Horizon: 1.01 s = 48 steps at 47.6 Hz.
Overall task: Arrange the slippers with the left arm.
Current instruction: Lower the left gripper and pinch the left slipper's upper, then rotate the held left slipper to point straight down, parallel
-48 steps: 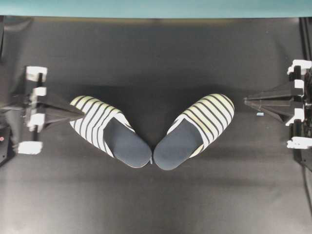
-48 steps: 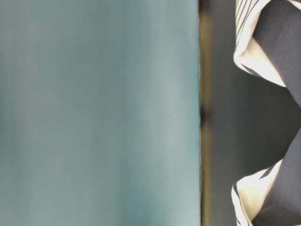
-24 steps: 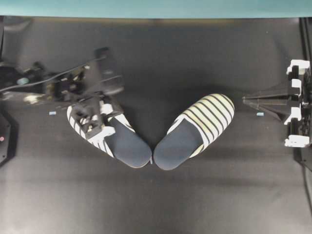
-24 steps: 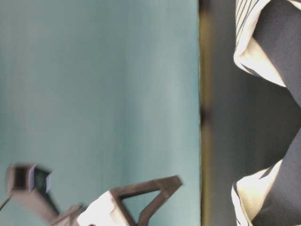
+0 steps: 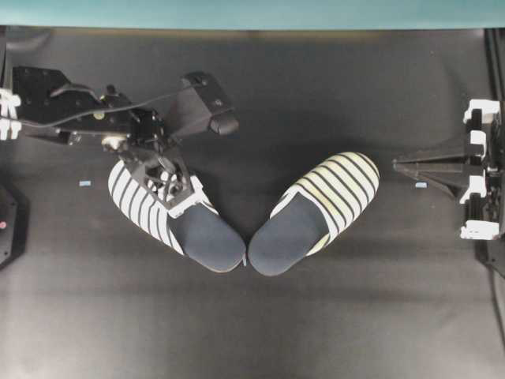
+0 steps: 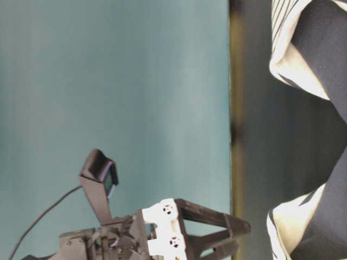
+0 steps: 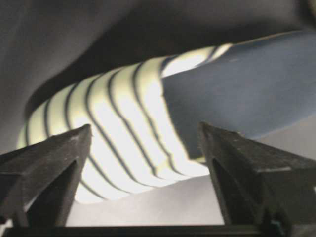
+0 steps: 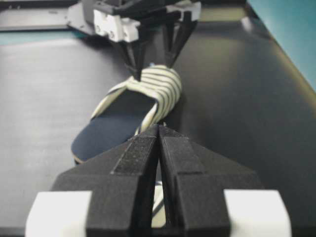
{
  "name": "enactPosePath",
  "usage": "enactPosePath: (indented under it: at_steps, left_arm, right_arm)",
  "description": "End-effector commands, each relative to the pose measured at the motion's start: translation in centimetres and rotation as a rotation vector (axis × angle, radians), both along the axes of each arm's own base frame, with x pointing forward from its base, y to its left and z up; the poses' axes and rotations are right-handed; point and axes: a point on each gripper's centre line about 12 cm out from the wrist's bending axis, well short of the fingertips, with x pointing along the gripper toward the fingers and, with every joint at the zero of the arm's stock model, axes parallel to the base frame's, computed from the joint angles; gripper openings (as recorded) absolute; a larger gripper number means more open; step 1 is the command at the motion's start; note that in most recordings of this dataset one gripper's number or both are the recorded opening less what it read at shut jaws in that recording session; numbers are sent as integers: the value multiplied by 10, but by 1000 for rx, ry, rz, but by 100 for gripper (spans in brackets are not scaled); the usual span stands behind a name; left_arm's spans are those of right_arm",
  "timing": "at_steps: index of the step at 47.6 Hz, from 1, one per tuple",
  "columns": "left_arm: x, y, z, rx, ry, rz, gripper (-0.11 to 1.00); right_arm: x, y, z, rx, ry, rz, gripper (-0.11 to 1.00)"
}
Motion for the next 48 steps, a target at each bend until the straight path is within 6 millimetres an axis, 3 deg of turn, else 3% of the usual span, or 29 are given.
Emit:
enactPosePath:
  at_steps: [1, 14, 21, 31, 38, 43, 48]
  left_arm:
    - [-1, -1, -6, -4, 16, 10, 86]
    - [3, -13, -20, -18, 10, 40, 86]
    - [4, -14, -25, -19, 17, 42, 86]
    - [-3, -15, -49, -27, 65, 48, 85]
    - [-5, -13, -52, -26, 59, 49, 84]
    - [-5, -13, -51, -24, 58, 39, 78]
    - [-3, -12, -49, -19, 53, 24, 57]
  right_arm:
    - [1, 0, 2, 4, -8, -2, -1]
    - [0, 0, 4, 2, -14, -2, -1]
    - [0, 0, 4, 2, -16, -2, -1]
    - [0, 0, 3, 5, -13, -2, -1]
    - [0, -1, 3, 5, -13, -4, -1]
    - [0, 0, 2, 5, -11, -2, -1]
    - [-1, 0, 1, 6, -8, -2, -1]
